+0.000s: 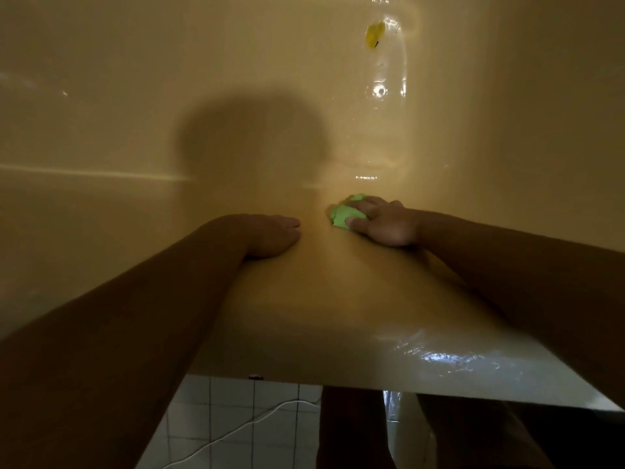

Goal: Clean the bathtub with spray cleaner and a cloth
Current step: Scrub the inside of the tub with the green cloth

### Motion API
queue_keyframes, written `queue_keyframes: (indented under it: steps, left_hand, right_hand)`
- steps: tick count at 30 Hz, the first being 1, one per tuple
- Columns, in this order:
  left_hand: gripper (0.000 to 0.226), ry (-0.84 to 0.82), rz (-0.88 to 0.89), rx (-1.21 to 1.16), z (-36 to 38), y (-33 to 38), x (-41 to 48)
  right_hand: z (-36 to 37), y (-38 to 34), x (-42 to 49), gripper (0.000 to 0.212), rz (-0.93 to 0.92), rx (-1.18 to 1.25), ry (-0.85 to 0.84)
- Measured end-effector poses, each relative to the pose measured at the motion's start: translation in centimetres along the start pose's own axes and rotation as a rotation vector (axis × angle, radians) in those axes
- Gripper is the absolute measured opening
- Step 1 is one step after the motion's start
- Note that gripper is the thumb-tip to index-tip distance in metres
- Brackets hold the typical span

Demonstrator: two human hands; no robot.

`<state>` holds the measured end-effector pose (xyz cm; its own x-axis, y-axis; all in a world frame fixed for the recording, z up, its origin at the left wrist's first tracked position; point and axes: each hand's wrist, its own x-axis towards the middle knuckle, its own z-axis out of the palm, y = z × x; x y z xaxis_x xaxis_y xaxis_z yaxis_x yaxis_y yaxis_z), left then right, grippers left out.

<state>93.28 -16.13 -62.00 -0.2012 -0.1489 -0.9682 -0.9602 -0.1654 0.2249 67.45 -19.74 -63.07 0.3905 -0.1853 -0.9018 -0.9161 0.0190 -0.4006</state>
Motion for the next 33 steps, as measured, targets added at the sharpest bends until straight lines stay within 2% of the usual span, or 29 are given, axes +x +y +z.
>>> queue_keyframes:
  steps: [3, 8, 12, 15, 20, 22, 24, 28, 31, 33]
  left_hand:
    - [0.058, 0.016, 0.003, -0.010, 0.0, 0.1, 0.2]
    - [0.054, -0.032, 0.055, 0.017, -0.6, 0.3, -0.1]
    - [0.057, -0.005, 0.029, -0.001, -0.4, -0.1, 0.3]
    - [0.058, 0.005, 0.011, -0.022, -0.2, -0.6, 0.6]
    - [0.058, -0.006, 0.011, -0.047, -0.3, -0.8, 0.4]
    - [0.056, 0.001, 0.017, -0.040, -0.3, -0.8, 0.4]
    - [0.055, -0.007, 0.002, -0.027, -0.2, -0.8, 0.3]
    - [0.053, 0.002, -0.003, -0.051, -0.2, -1.8, 0.7]
    - [0.056, -0.002, -0.004, -0.040, -0.2, -2.3, 0.0]
    - [0.058, 0.008, -0.007, -0.021, -0.3, -2.6, -0.5]
  right_hand:
    - [0.3, -2.7, -1.4, 0.060, -0.128, 0.031, -0.021]
    - [0.0, -6.0, -9.8, 0.052, -0.441, 0.140, -0.047]
    - [-0.7, -5.2, -10.7, 0.055, -0.394, 0.162, -0.131]
    - [-0.7, -2.4, -6.0, 0.053, -0.295, 0.103, -0.068]
    - [0.2, -0.1, 1.1, 0.068, 0.057, 0.029, -0.002]
    - [0.3, -2.0, 1.1, 0.068, 0.035, 0.015, -0.007]
    - [0.4, -4.4, -0.9, 0.061, -0.082, 0.050, -0.030]
    - [0.2, -8.6, -10.7, 0.040, -0.324, 0.190, -0.092]
    - [-0.6, -8.6, -12.2, 0.040, -0.316, 0.234, -0.204]
    - [-1.1, -7.2, -9.7, 0.046, -0.266, 0.211, -0.187]
